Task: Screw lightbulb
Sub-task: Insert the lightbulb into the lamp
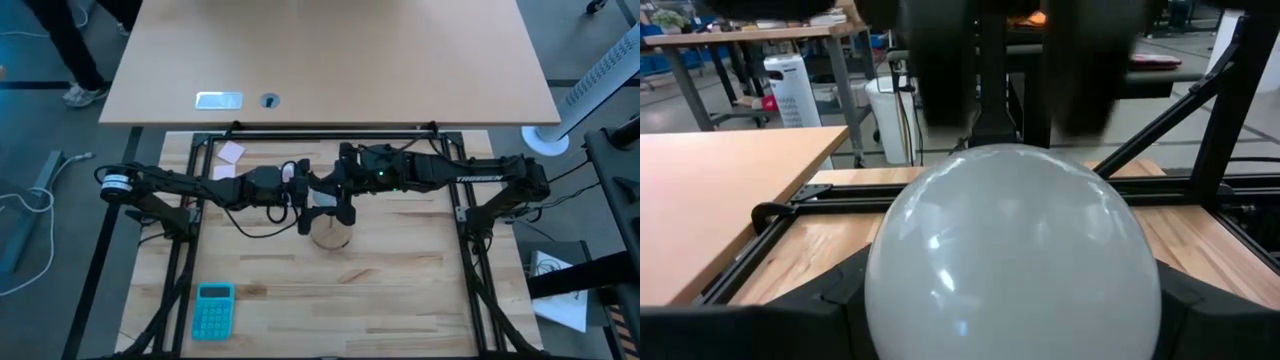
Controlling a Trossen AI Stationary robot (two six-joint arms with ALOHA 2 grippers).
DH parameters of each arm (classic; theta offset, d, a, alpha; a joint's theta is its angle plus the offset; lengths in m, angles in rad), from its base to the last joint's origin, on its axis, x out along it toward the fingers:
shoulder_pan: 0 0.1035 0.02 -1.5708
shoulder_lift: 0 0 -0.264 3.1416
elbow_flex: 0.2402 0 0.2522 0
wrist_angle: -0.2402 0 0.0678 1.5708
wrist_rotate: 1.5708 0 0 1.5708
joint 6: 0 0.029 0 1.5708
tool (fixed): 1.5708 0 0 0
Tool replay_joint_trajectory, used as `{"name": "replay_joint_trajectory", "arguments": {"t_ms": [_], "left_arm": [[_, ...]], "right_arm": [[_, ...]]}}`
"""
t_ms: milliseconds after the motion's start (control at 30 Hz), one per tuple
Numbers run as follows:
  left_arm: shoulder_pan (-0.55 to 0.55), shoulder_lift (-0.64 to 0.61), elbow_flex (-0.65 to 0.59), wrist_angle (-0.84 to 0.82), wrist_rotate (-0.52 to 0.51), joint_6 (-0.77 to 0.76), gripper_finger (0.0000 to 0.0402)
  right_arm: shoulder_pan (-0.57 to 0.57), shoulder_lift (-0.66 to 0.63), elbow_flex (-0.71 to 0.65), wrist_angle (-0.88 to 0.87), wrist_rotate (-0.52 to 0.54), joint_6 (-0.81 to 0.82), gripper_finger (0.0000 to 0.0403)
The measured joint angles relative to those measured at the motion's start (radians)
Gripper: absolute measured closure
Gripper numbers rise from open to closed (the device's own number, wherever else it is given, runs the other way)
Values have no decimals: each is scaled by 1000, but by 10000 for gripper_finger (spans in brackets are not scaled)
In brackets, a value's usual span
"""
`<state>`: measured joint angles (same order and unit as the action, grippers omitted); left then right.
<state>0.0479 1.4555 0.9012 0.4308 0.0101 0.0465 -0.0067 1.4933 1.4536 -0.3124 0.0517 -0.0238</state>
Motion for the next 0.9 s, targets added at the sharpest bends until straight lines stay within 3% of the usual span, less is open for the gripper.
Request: {"name": "replay_joint_trajectory", "arguments": {"t_ms": [900], "left_arm": [[0,0,0,-4,0,8,149]], "right_arm": [[0,12,-2,-65,2,18,385]]}}
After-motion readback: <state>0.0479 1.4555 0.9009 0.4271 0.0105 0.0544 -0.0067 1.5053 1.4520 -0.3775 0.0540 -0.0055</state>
